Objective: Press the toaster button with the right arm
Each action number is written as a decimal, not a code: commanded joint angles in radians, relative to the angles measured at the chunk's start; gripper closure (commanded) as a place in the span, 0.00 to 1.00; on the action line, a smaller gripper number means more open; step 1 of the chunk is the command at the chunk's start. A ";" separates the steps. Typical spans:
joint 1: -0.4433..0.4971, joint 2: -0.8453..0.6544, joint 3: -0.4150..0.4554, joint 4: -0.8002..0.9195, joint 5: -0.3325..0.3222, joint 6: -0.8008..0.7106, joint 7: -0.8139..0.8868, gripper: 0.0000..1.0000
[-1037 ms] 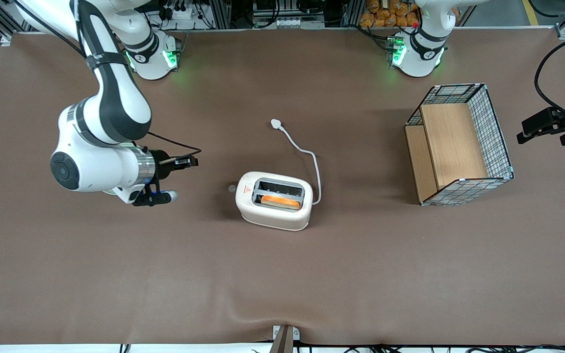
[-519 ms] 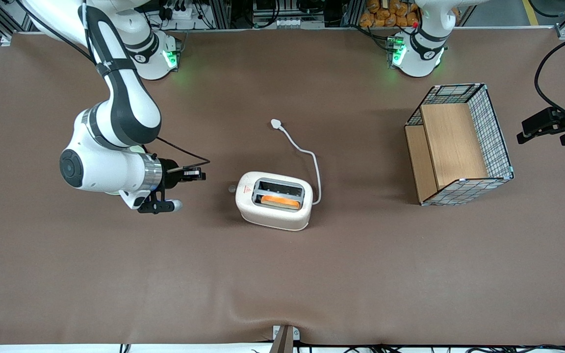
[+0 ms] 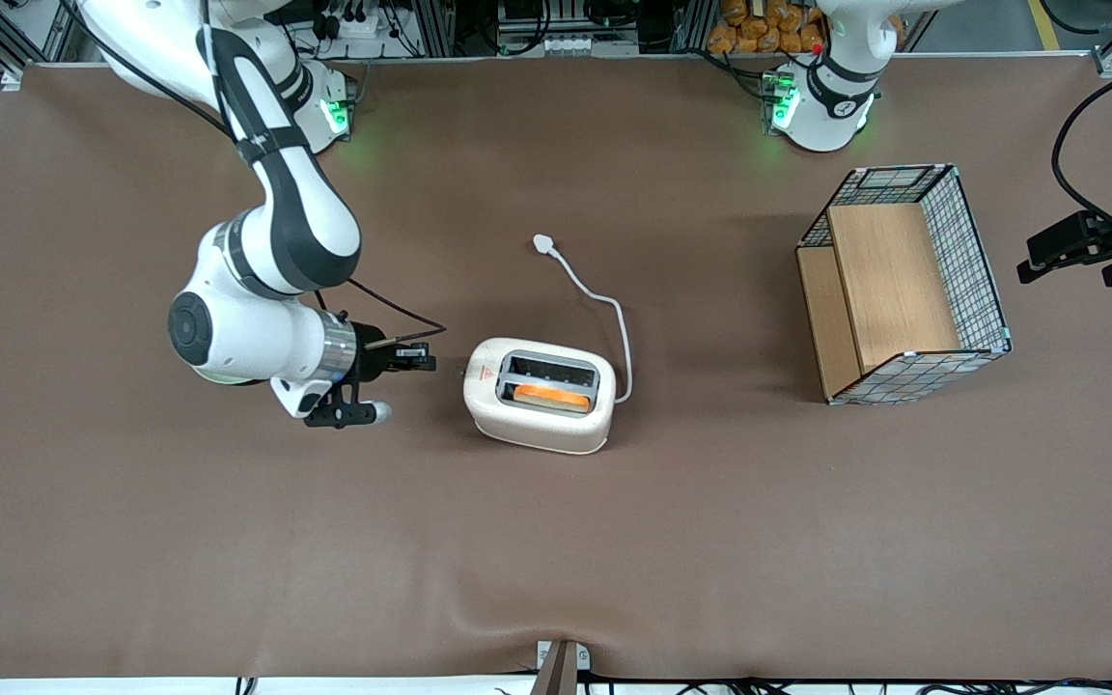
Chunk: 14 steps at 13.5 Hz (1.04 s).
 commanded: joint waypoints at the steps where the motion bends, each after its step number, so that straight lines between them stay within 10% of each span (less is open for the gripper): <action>1: 0.018 0.017 -0.007 -0.006 0.053 0.025 0.000 1.00; 14: 0.044 0.076 -0.007 -0.059 0.133 0.117 -0.004 1.00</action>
